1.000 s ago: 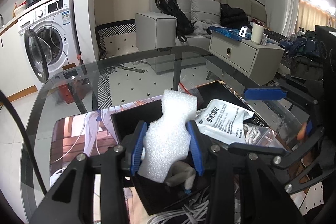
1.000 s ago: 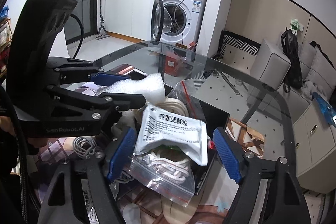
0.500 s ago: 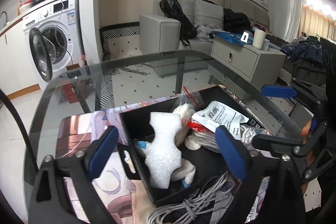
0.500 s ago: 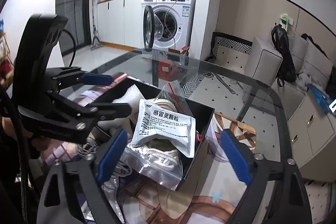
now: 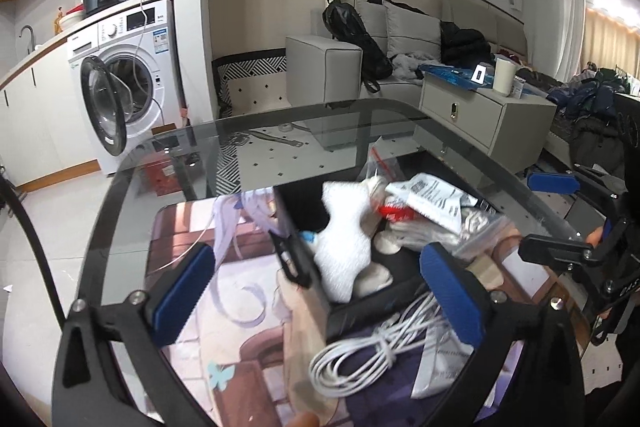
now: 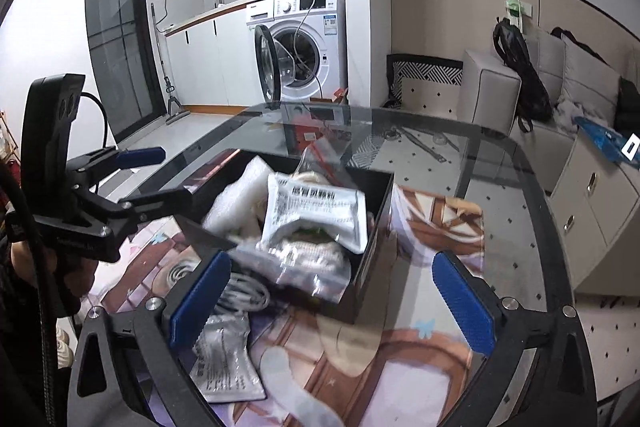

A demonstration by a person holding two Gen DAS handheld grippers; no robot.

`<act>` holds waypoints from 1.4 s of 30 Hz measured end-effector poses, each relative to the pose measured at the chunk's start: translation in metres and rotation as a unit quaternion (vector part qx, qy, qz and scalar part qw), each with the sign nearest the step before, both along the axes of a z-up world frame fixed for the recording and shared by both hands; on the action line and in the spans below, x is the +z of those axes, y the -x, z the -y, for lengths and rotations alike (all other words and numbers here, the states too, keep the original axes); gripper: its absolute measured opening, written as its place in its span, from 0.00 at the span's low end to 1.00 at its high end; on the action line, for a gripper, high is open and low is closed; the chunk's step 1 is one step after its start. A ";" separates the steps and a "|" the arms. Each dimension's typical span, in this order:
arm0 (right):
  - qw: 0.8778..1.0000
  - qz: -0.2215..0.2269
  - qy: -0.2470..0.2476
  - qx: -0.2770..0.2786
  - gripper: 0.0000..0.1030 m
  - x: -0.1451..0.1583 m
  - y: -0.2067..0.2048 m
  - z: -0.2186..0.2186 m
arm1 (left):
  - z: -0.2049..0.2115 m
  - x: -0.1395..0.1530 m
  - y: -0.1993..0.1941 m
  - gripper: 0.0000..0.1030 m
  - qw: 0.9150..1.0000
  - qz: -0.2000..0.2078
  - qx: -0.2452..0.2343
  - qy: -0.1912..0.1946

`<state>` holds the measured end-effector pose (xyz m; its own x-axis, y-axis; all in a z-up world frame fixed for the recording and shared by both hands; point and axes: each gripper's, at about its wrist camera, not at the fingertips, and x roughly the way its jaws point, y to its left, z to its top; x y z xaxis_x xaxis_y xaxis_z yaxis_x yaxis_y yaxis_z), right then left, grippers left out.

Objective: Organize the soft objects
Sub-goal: 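Move the right tool to the second white medicine packet on the table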

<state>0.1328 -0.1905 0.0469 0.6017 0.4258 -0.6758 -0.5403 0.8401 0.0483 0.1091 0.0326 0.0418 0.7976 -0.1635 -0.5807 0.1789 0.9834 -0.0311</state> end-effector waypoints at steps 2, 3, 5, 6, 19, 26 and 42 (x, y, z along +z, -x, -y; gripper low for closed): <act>1.000 -0.002 0.006 0.001 0.99 -0.003 0.006 0.000 | -0.003 -0.002 0.006 1.00 1.000 -0.003 0.002 0.002; 1.000 -0.004 0.006 0.000 0.99 -0.004 0.008 -0.001 | -0.004 -0.002 0.009 1.00 1.000 -0.004 0.005 0.002; 1.000 -0.013 0.001 0.004 0.99 -0.006 0.012 -0.001 | -0.006 -0.004 0.015 1.00 1.000 -0.004 0.006 -0.002; 1.000 -0.013 0.002 0.006 0.99 -0.006 0.014 -0.002 | -0.006 -0.004 0.017 1.00 1.000 -0.003 0.007 -0.005; 0.999 -0.042 0.012 0.010 0.99 -0.026 0.037 -0.008 | -0.006 -0.022 0.042 1.00 1.000 -0.019 0.011 -0.020; 0.998 -0.059 0.030 0.023 0.99 -0.041 0.043 -0.017 | -0.004 -0.039 0.041 1.00 0.998 -0.047 0.008 -0.028; 0.991 -0.107 0.045 0.060 0.99 -0.071 0.045 -0.038 | 0.005 -0.060 0.031 1.00 0.996 -0.083 -0.006 -0.042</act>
